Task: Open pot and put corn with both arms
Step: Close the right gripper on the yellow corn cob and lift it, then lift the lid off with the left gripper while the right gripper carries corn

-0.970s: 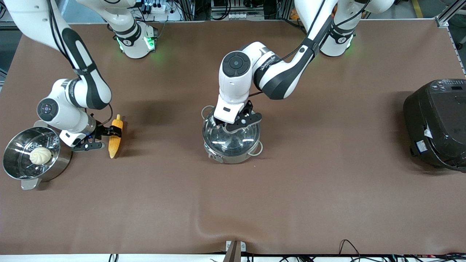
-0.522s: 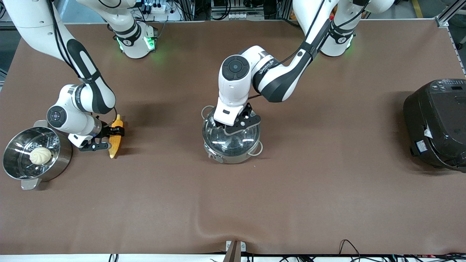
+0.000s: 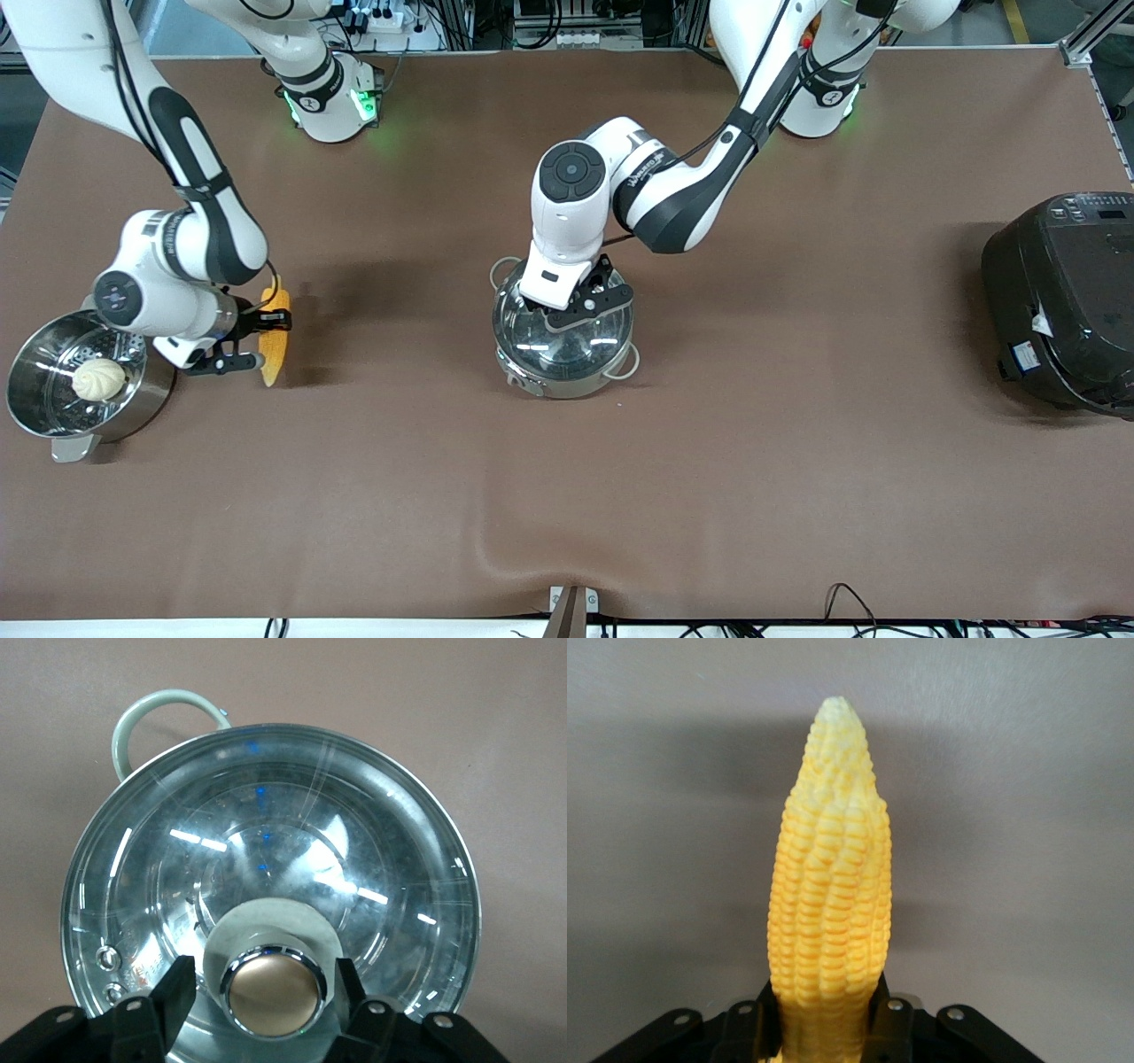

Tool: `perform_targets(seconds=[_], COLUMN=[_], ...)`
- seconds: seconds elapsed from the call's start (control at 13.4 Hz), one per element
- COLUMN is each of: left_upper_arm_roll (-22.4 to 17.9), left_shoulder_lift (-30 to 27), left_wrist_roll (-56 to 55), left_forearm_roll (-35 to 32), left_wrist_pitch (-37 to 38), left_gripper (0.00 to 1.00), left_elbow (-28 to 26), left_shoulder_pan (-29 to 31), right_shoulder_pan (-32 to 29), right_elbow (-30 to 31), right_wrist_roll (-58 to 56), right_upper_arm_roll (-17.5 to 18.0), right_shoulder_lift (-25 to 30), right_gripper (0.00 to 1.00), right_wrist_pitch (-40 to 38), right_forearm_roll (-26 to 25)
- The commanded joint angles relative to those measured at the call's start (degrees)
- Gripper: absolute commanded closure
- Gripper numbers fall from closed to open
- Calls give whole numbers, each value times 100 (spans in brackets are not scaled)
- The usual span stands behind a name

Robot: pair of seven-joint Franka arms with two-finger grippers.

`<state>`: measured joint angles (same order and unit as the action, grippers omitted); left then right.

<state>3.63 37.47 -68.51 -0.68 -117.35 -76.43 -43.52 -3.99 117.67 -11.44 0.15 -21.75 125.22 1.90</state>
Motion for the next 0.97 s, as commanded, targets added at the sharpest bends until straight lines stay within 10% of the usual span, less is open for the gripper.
perform_targets(seconds=[0.0,0.67,0.9], left_upper_arm_roll=[-46,-29,-29], left_shoulder_lift=[111,137,-221], left_wrist_roll=[75,75,84], left_forearm_roll=[-126,-117,-143], left_wrist_pitch=[-16,-16,81], left_gripper=[33,100,100], left_elbow=[172,164,146], left_shoulder_pan=[-51,-60,2], right_shoulder_pan=[82,425,592], right_elbow=[-708,-1825,-2387], right_wrist_roll=[107,134,222], right_upper_arm_roll=[2,20,20], right_shoulder_lift=[154,277,224], right_gripper=[93,93,92], right_wrist_pitch=[-980,-2458,-2863], right_forearm_roll=[-6,64,372])
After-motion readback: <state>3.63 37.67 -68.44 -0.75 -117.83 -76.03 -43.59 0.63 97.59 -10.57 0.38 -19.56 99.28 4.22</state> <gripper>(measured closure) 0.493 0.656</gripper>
